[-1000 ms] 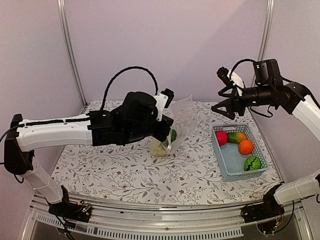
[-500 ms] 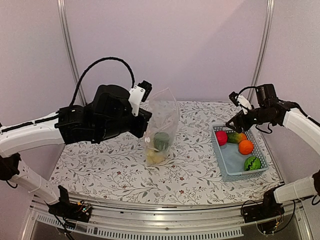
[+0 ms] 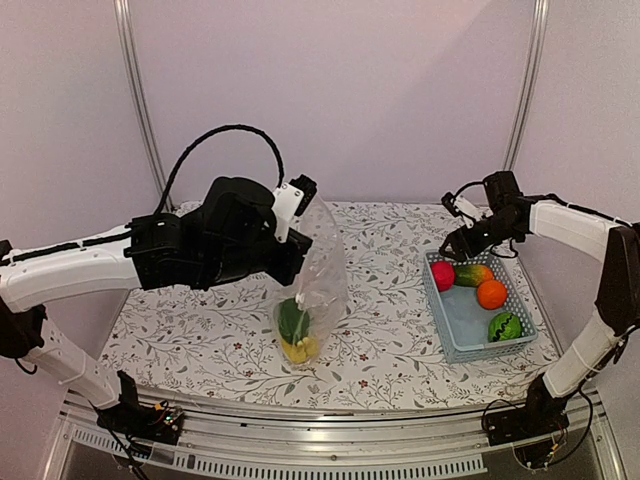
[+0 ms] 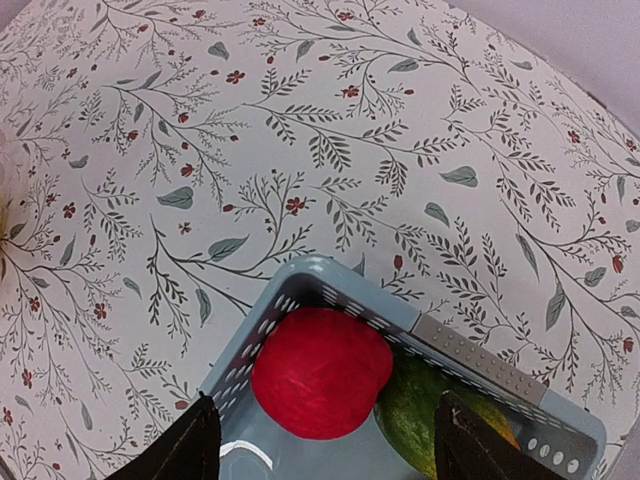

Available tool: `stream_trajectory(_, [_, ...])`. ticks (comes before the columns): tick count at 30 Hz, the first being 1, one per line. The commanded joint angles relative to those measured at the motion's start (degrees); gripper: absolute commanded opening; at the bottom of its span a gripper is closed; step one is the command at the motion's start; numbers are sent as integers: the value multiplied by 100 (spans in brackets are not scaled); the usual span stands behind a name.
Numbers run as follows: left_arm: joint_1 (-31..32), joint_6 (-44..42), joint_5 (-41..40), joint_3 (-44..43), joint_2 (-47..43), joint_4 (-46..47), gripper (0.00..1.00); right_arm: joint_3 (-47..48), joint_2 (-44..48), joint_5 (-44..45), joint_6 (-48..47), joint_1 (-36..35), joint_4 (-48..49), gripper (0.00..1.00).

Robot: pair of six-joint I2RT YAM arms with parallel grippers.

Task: Place the food in the zip-top bag and seal the zipper
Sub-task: Adjust the zipper food storage bag at the center of the board.

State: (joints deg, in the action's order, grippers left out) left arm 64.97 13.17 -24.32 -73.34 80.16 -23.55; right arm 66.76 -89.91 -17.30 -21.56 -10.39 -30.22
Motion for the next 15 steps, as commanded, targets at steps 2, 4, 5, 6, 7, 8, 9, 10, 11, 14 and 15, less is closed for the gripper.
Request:
stream_trajectory(2, [-20, 99, 166, -66, 34, -62, 0, 416, -529, -80, 184, 29, 110, 71])
stream_trajectory(4, [-28, 122, 208, -82, 35, -82, 0, 376, -652, -81, 226, 34, 103, 70])
stream_trajectory(5, [-28, 138, 223, -90, 35, -94, 0, 336, -710, -31, 226, 31, 111, 69])
stream_trajectory(6, [-28, 166, 248, -111, 35, -112, 0, 280, -729, 22, 215, 36, 139, 69])
stream_trajectory(7, [-26, 180, 259, -125, 35, -133, 0, 224, -737, 51, 206, 31, 172, 69])
stream_trajectory(8, [-28, 184, 268, -140, 35, -159, 0, 164, -738, 78, 199, 34, 200, 69])
stream_trajectory(9, [-26, 203, 269, -151, 35, -182, 0, 114, -739, 82, 197, 34, 222, 69])
stream_trajectory(10, [-24, 205, 262, -162, 34, -199, 0, 71, -745, 87, 192, 34, 233, 69])
stream_trajectory(11, [-23, 215, 254, -163, 35, -225, 0, 39, -753, 88, 188, 37, 235, 69])
stream_trajectory(14, [-25, 249, 182, -218, 54, -369, 0, -18, -820, 93, 194, 36, 230, 71])
stream_trajectory(15, [-23, 288, 121, -275, 75, -475, 0, -29, -854, 105, 202, 33, 235, 72])
